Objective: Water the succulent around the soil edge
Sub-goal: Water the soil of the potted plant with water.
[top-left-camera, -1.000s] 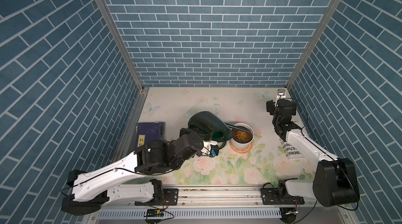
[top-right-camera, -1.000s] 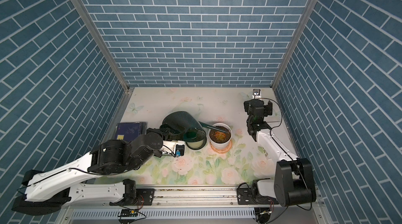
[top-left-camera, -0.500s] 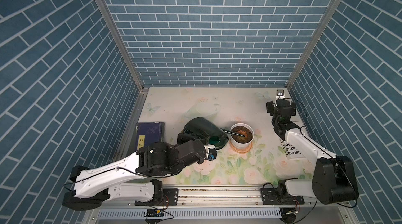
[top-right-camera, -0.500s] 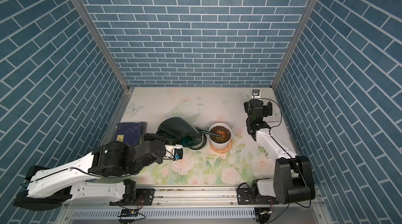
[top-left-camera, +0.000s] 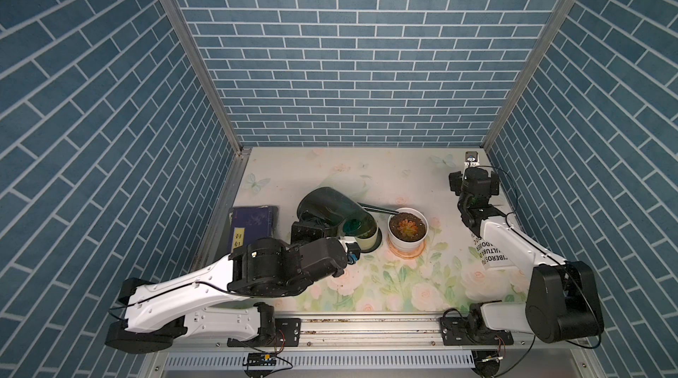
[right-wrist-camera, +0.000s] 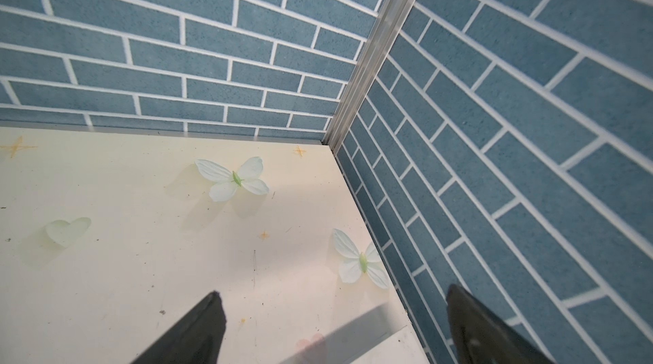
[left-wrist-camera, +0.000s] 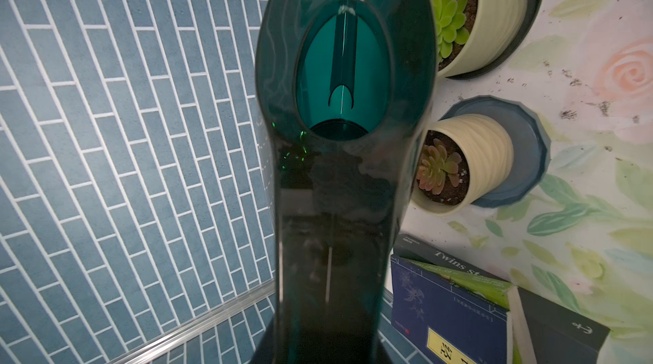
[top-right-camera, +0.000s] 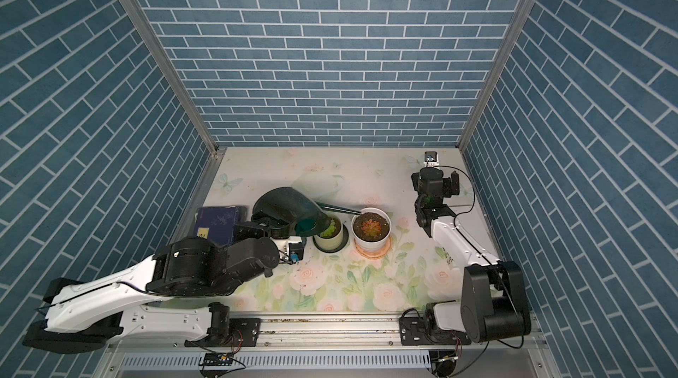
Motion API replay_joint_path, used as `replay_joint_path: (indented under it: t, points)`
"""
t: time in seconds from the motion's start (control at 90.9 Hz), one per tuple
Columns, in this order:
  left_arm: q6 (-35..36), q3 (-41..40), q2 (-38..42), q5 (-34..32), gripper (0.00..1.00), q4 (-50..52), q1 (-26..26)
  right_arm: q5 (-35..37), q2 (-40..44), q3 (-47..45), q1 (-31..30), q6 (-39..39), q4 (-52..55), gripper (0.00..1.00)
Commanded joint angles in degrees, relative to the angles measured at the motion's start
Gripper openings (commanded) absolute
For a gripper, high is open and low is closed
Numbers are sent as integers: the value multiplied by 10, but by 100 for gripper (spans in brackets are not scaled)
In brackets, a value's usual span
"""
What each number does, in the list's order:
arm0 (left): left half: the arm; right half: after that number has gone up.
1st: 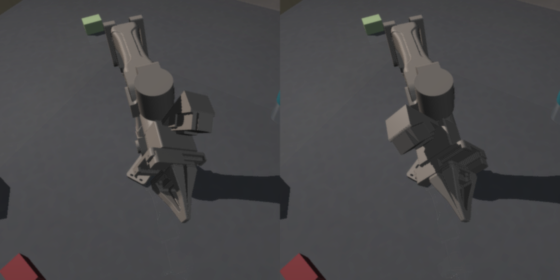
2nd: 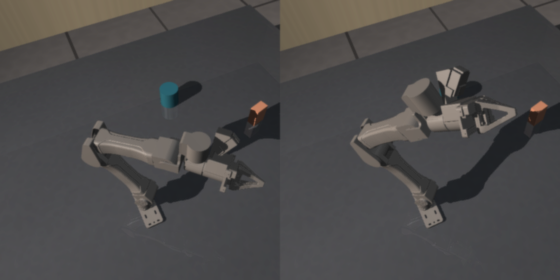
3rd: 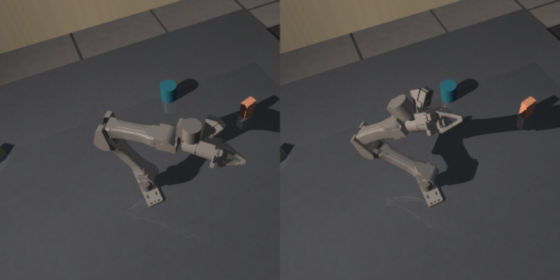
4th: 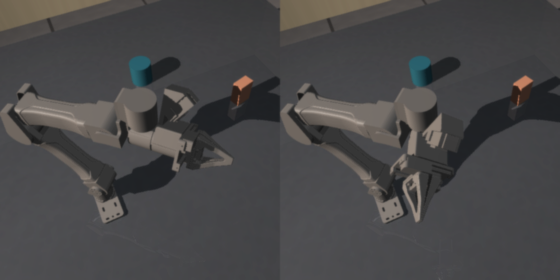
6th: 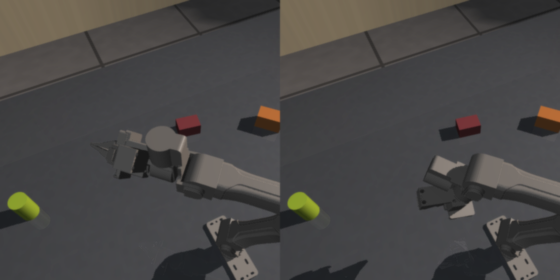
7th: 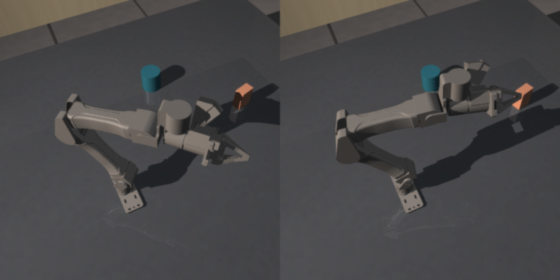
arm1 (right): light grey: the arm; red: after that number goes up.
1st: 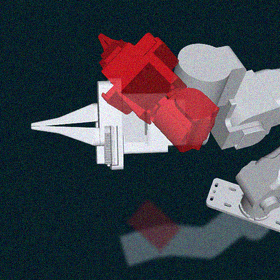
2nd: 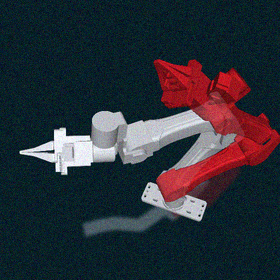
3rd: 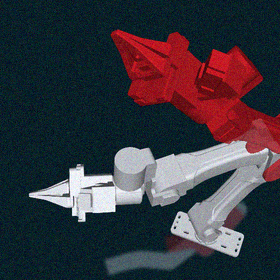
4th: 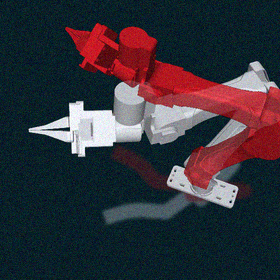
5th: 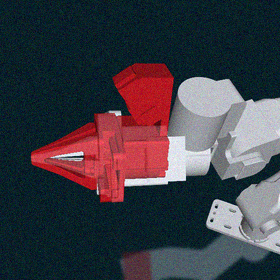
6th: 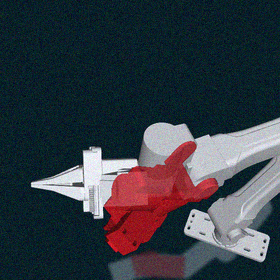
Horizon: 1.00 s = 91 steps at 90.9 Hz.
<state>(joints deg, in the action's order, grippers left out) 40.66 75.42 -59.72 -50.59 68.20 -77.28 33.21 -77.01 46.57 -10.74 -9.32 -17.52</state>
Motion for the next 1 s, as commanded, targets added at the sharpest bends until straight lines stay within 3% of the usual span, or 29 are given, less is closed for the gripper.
replay_joint_path:
  t: [0.0, 0.539, 0.99]
  points:
    - [46, -18, 21, -45, 0, -76, -4, 8, 1, 13, 3, -9, -6, 99]
    - [107, -39, 27, 47, 0, -157, -6, 6, 8, 13, 3, -9, -4, 99]
    - [4, -8, -30, 9, 0, -37, -39, 9, 4, 12, 4, -11, -5, 100]
